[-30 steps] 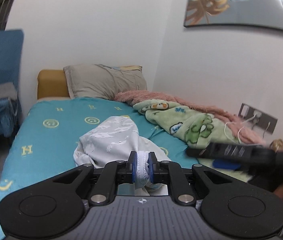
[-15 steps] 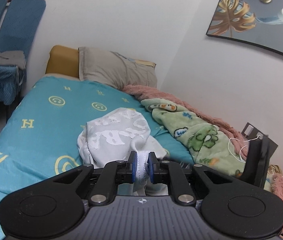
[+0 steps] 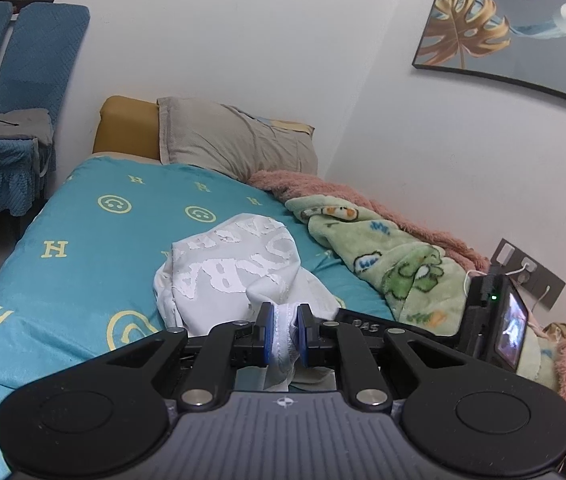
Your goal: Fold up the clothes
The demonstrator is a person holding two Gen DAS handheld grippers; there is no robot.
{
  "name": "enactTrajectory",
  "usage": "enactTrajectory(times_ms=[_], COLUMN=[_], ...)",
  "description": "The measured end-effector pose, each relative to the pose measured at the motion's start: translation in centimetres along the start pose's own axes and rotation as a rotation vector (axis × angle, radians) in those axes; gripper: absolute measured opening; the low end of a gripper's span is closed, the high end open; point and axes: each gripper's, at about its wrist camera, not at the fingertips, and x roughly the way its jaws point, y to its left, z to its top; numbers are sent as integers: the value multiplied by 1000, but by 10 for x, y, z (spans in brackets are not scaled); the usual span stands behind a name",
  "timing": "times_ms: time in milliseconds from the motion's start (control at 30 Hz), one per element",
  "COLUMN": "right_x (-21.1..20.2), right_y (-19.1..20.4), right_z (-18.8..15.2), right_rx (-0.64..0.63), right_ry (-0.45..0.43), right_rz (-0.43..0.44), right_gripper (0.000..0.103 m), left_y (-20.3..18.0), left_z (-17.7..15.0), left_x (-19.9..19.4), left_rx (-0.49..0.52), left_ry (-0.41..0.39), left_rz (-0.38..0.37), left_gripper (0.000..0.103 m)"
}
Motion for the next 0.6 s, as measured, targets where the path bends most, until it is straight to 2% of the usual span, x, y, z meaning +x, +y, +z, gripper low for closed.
enactTrajectory(times_ms=[67,133,200,267,300,467,533,600], right_x=[-4,-13,-35,-62,-71,-88,-82,-70], right_y=[-7,-8,-4,3,4,9,6,-2], right_z=[3,6,9,16,18,19,19,22], right_rx=[17,-1,-46,-78,-77,-129,-133,-91], right_ry=[-21,-71,-200,-328,-357,-408,-373,-286], right_rz=[-37,-114,-176,-170,-157,-163,-168,-164], right_gripper=[89,88,88,88,88,89,89,88], left_y=[-1,-1,-2,-1,0,7,12,17], left_z=[0,0,-1,-1,-1,5,9,13], left_x=[-2,-3,-3,-4,-4,-15,-18,-20], left_rx=[-2,-1,-1,2,1,-25,-41,-58], left_ry=[-7,-13,-15,-18,-20,-75,-92,-104], left_rz=[4,1,1,9,11,2,10,22], left_gripper=[13,13,13,13,13,13,13,13])
